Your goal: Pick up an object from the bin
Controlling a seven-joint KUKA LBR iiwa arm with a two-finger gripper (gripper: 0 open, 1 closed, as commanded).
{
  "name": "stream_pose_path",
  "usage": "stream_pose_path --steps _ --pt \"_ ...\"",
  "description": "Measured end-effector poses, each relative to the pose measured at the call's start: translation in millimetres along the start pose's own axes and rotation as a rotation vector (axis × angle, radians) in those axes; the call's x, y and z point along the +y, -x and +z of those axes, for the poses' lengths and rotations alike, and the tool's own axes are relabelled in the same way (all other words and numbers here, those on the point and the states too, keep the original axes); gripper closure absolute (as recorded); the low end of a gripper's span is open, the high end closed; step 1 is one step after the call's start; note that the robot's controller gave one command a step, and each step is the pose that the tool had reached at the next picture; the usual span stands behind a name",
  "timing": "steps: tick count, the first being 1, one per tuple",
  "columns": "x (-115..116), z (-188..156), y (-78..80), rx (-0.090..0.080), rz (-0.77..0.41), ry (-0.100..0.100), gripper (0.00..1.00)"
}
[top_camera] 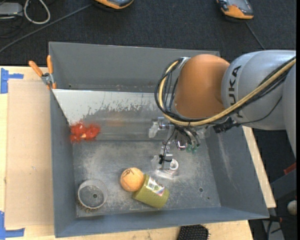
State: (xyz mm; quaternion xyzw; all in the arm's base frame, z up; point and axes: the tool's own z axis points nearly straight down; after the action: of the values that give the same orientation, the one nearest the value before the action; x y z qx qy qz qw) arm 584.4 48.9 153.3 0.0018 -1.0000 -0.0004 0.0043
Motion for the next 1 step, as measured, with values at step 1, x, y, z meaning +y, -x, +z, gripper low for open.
stream_pose_path --steps 1 --pt "-0.2 -4.8 1.5 -0.008 0.001 0.000 0.00"
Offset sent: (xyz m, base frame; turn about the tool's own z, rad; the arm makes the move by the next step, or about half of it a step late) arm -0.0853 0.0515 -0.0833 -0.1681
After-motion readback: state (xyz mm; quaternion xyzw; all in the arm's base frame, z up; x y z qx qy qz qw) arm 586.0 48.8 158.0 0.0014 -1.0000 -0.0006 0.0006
